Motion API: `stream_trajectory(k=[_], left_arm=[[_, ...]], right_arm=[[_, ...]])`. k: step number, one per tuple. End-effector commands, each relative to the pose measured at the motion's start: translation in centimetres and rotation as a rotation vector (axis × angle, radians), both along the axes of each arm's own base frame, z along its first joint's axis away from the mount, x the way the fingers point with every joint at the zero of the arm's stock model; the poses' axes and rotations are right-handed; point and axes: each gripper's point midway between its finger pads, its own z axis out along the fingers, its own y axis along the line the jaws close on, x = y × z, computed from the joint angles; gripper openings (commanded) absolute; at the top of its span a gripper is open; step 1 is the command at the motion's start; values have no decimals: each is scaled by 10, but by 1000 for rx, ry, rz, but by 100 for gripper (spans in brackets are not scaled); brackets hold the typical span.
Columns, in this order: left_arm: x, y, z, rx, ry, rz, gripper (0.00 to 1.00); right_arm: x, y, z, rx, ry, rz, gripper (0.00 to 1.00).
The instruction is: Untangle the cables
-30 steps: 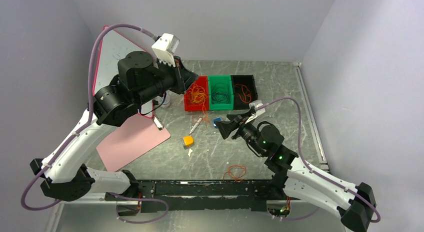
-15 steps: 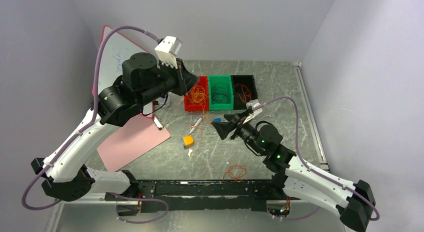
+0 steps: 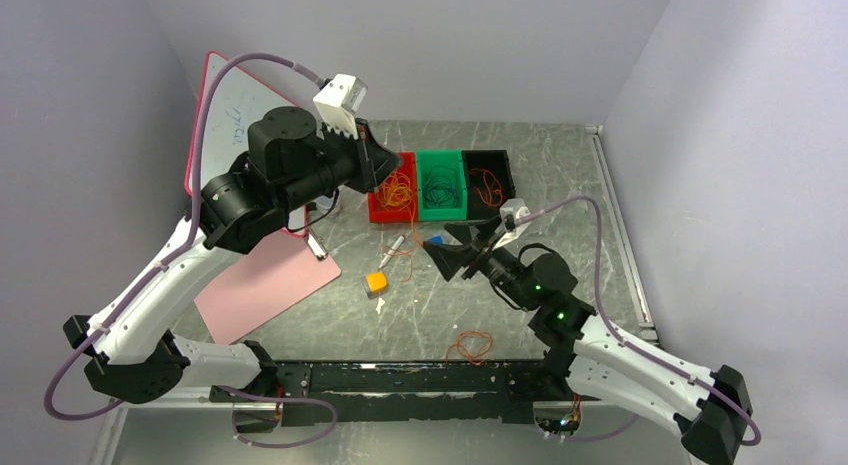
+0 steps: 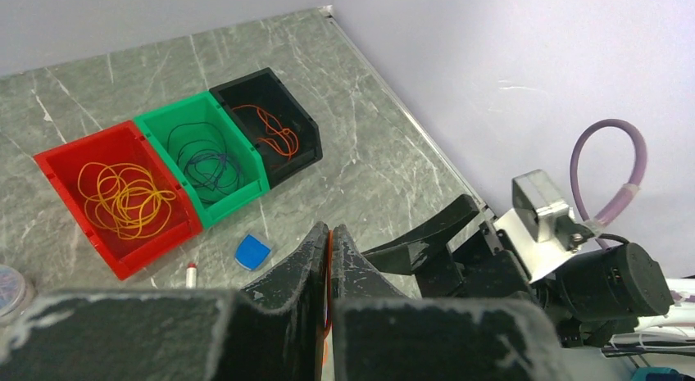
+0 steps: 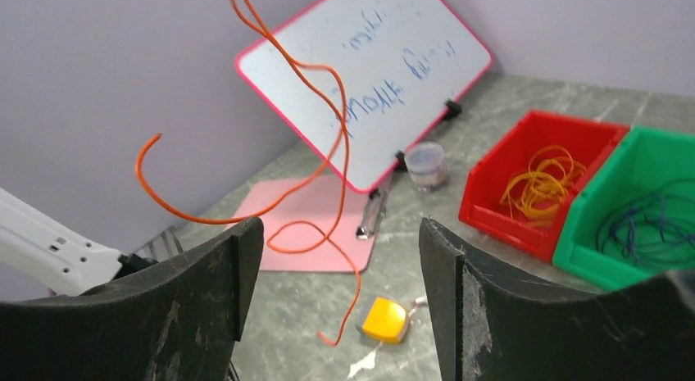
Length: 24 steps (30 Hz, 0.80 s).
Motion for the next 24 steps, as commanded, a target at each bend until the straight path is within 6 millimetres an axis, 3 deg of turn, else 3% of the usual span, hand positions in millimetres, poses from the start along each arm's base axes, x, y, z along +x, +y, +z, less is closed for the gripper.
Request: stream_trajectory(k=[1, 8, 11, 17, 20, 24], left_arm=[[-3, -7, 8, -42, -17, -42, 7], [-3, -9, 7, -39, -14, -50, 7], [-3, -8, 7, -38, -14, -44, 7], [-2, -6, 7, -36, -17, -34, 7], [-2, -7, 7, -35, -18, -41, 7], [-3, -14, 3, -28, -10, -73, 7]], right_arm=[[-12, -1, 48, 86, -147, 40, 73], [-13, 9, 71, 9, -223, 80, 72], [-8, 7, 72, -78, -239, 61, 72], [3, -21, 65, -251, -247, -63, 72], [2, -28, 73, -245, -259, -88, 72], [0, -11, 83, -228, -292, -21, 72]])
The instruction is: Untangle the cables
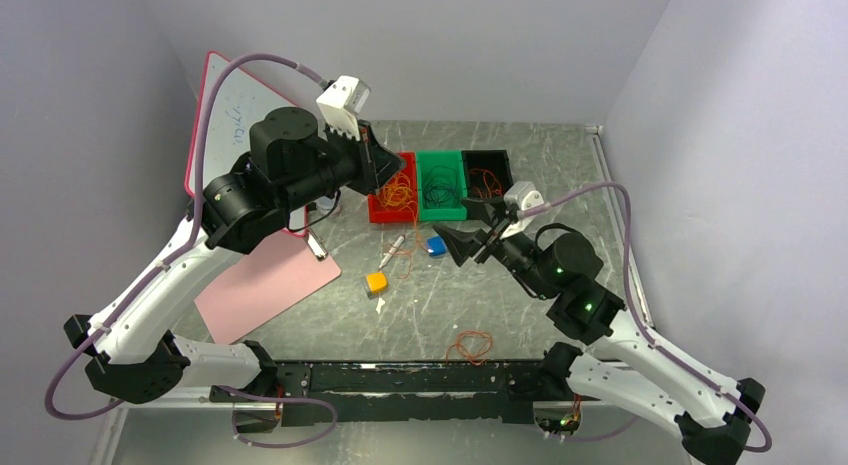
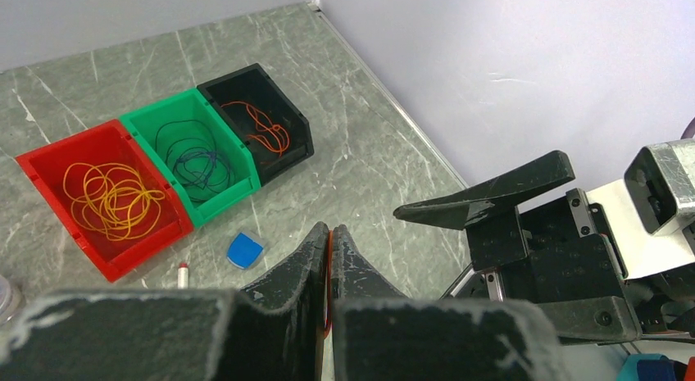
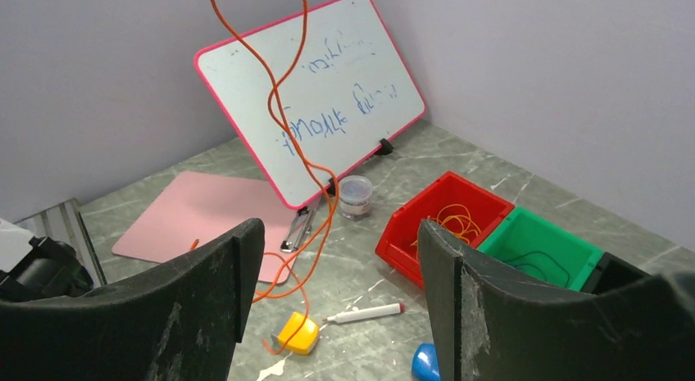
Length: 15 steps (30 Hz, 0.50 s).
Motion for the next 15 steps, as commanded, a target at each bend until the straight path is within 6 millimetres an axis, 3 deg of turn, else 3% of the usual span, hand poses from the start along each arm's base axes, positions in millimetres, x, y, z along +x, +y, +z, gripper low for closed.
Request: stream_trajectory(k=[1, 8, 15], left_arm=[[0, -11, 4, -21, -12, -52, 7], [-3, -15, 3, -23, -3, -77, 7], [-5, -18, 3, -31, 3, -94, 7]], right_arm=[[0, 14, 11, -39, -43, 49, 72], [8, 50, 21, -43, -113, 141, 71], [27, 71, 10, -81, -131, 140, 66]])
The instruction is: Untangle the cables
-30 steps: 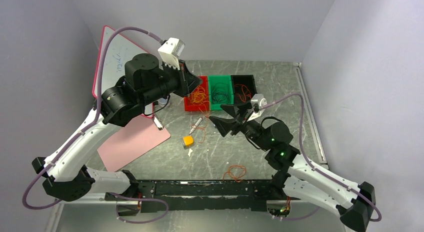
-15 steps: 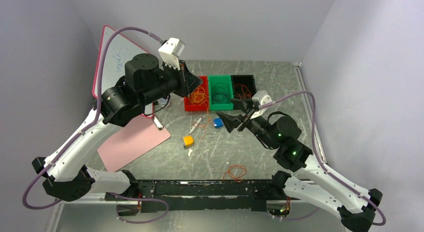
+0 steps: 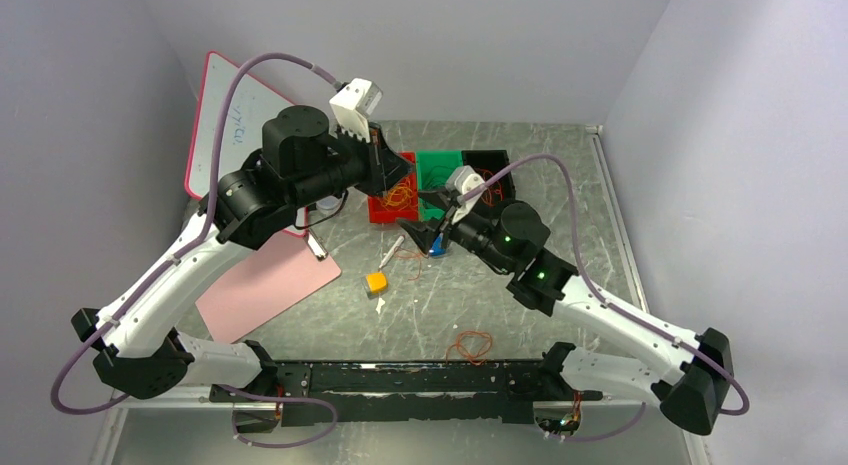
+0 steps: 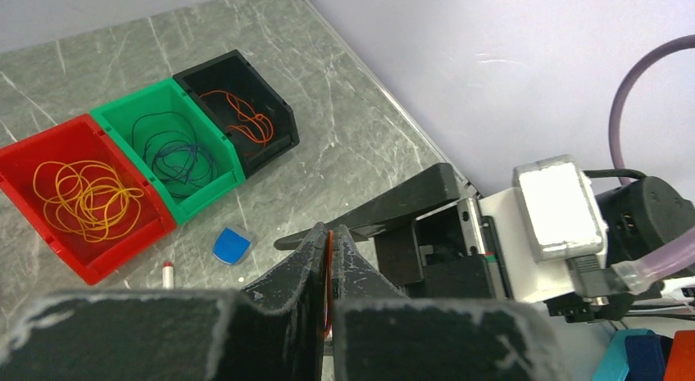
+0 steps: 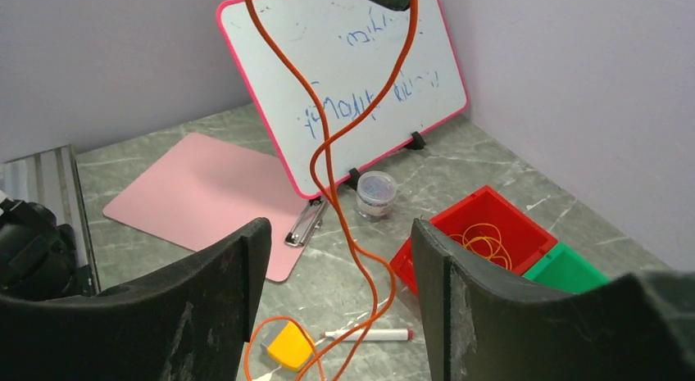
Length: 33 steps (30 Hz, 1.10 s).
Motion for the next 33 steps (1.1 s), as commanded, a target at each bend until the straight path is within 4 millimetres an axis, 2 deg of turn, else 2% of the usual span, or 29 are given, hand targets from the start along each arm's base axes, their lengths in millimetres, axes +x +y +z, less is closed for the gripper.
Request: stream_trajectory(k=[1, 9, 19, 21, 25, 30, 33], left_arm=[[-4, -5, 12, -40, -18, -38, 7], [-6, -7, 10, -38, -10, -53, 7], [-9, -12, 10, -44, 0, -82, 7], [-10, -13, 10, -45, 2, -91, 7], [-10, -11, 9, -41, 8, -83, 7], [-7, -4, 7, -38, 6, -42, 7], [-6, 0, 6, -36, 7, -21, 22]], right_arm=[[4, 8, 28, 46, -98, 12, 65], [13, 8, 30, 42, -130, -28, 54], [13, 13, 29, 47, -119, -11, 33], [13, 14, 28, 47, -115, -9, 24], [14, 10, 29, 58, -102, -24, 0], [20, -6, 20, 82, -28, -115, 0], [25, -19, 11, 88, 23, -179, 0]])
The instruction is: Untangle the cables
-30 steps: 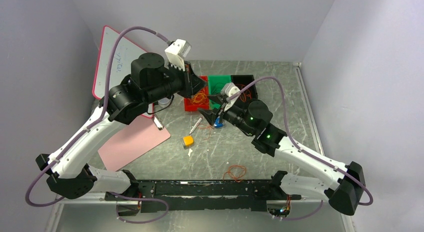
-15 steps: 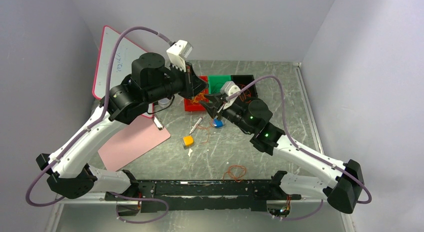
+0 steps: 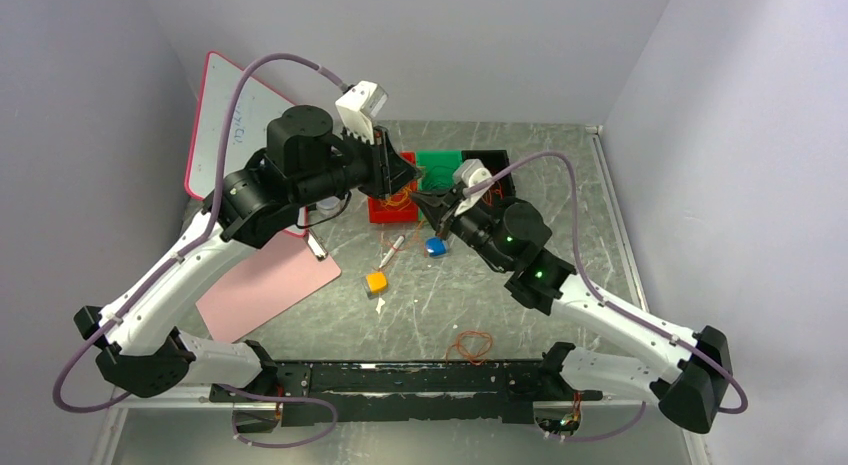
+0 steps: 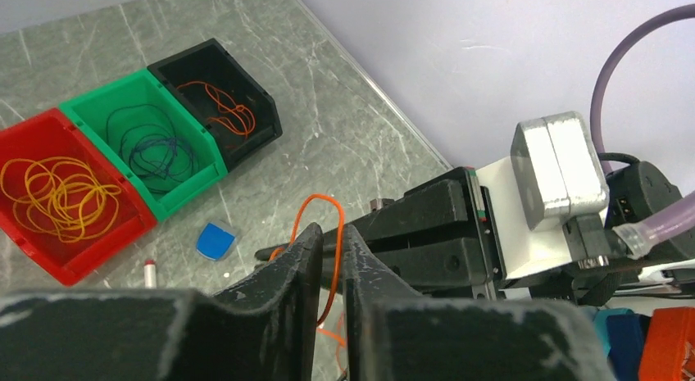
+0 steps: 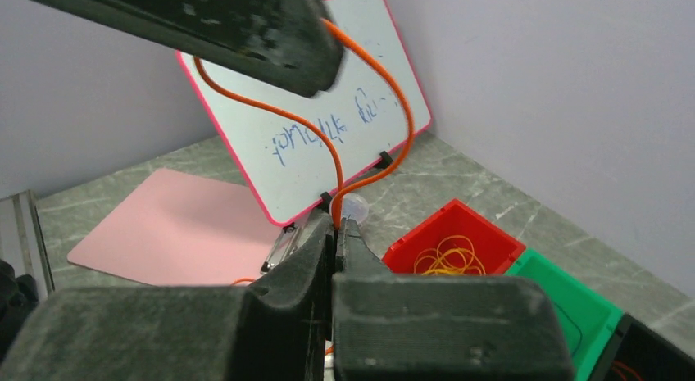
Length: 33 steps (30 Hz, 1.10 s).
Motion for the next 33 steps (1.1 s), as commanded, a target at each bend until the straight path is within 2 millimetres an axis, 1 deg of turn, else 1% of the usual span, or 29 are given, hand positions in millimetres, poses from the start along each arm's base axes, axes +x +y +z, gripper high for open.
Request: stream_trajectory(k=[1, 3, 5, 8, 13, 15, 16, 18, 19, 21, 24, 29, 33], left_arm=[[1, 11, 10, -29, -21, 42, 28], [2, 14, 9, -26, -24, 56, 40], [2, 15, 6, -21, -27, 62, 46], [3, 18, 1, -11, -23, 75, 49], [6, 21, -14, 18, -3, 99, 52], [9, 25, -25, 38, 11, 129, 53], [11, 27, -33, 55, 22, 147, 55], [15, 32, -47, 82, 44, 181, 57], [16, 33, -54, 94, 55, 192, 57], [17, 34, -70, 112, 81, 197, 58], [20, 34, -95, 143, 131, 190, 56], [27, 43, -130, 180, 192, 210, 54], [32, 55, -148, 208, 217, 235, 54]], right_arm=[[8, -25, -4, 48, 75, -122, 0], [14, -36, -11, 49, 109, -187, 0], [24, -52, -20, 44, 147, -278, 0], [40, -76, -27, 19, 185, -410, 0], [74, -120, -25, 18, 231, -578, 0], [91, -139, -23, 32, 253, -634, 0], [99, -150, -23, 37, 265, -665, 0], [113, -162, -16, 47, 269, -710, 0], [121, -175, -16, 48, 272, -751, 0], [135, -186, -7, 54, 263, -794, 0], [157, -200, -7, 47, 258, -849, 0], [195, -215, -16, 19, 248, -904, 0], [223, -223, -28, -8, 248, -933, 0]])
